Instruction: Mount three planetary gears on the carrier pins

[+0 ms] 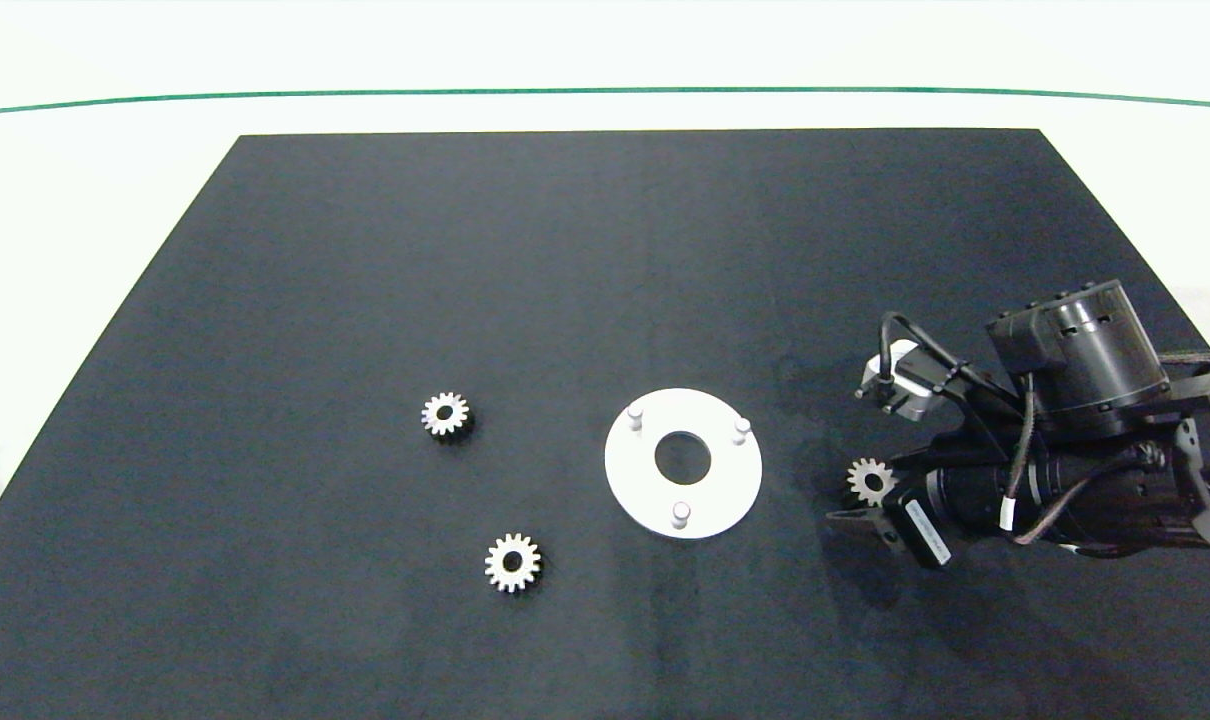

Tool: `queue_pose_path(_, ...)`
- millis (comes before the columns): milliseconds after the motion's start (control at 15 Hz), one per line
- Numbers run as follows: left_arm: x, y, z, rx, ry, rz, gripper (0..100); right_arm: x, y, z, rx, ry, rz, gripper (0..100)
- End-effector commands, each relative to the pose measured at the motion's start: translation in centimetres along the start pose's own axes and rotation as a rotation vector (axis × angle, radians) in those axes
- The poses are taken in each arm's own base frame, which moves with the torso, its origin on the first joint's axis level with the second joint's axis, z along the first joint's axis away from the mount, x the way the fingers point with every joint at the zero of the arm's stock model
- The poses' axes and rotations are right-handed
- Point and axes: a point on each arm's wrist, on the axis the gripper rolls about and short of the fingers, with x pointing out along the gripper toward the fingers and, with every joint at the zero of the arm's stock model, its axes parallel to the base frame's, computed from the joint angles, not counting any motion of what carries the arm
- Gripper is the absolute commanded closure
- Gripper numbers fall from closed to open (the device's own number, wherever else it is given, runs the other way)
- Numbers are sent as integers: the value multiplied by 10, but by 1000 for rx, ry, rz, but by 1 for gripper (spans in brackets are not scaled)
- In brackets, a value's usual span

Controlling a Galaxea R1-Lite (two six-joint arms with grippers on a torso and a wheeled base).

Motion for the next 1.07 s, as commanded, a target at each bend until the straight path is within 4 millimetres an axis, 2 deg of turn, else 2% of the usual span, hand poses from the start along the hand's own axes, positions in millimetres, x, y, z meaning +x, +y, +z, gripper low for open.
queue_pose_path(67, 0, 0, -1, 1, 2, -1, 0, 1, -2, 0, 2, 4, -5, 21)
queue_pose_path(1067, -1, 0, 0, 2, 0, -5, 0, 8, -7, 4, 13, 8, -13, 51)
